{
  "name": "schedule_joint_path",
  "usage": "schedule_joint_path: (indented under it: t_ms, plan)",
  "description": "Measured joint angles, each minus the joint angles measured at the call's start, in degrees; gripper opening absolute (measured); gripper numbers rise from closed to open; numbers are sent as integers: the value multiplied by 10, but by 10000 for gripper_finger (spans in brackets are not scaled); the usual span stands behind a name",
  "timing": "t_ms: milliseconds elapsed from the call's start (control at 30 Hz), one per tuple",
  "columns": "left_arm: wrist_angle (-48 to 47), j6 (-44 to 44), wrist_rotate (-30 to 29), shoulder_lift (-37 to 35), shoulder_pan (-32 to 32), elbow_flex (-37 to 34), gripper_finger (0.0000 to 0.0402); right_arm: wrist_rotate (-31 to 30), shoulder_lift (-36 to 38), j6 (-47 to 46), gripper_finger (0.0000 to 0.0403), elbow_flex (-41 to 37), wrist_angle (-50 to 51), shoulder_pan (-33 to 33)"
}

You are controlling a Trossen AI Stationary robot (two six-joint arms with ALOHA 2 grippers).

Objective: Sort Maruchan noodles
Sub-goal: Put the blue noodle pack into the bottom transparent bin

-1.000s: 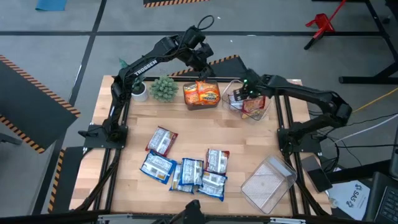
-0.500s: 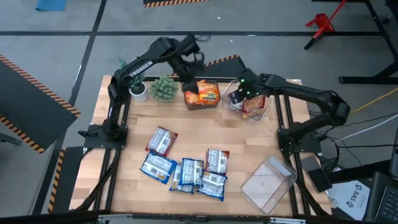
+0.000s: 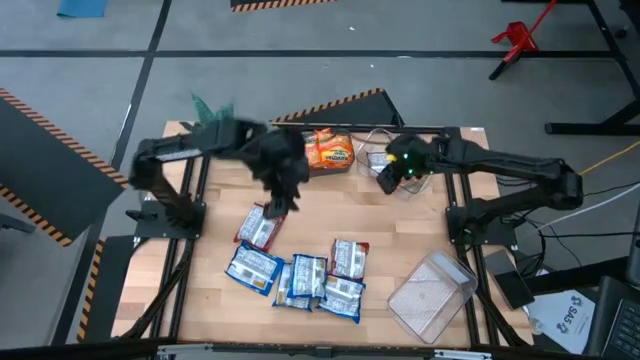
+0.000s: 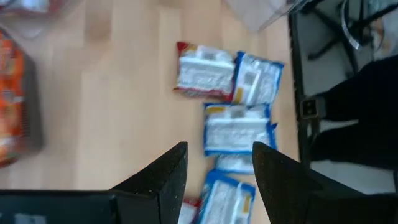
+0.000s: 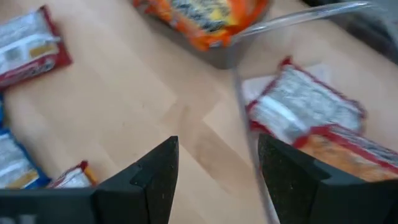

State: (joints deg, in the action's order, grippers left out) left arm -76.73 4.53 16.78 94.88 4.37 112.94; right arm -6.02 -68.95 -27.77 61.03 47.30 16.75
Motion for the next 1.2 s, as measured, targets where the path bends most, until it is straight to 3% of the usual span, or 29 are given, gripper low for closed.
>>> schedule_joint_path:
  t_ms: [133,267,433,633,833,1100,1200]
  plan:
    - [107,81,-35,-64,-51,-145,174,3,-7,18,207,-20,-42,-41]
    - [207,125,-106,-122,-121,-286,174,37,-7,103,207,-43,-110,-101]
    - [424,222,-121,-138,-185,-447,174,9,-25,167,207,-60,-177,-190]
    - [670,315,-134,-125,-209,-594,174,-11,-105,172,207,-62,-302,-277]
    - [697,361,-118,-123,-230,-657,174,-24,-208,173,207,-52,-424,-367]
    - [703,404,-230,-123,-274,-675,174,-123,-353,271,207,34,-471,-449]
    - [699,426,-234,-123,-279,-676,174,-109,-395,285,207,80,-469,-459]
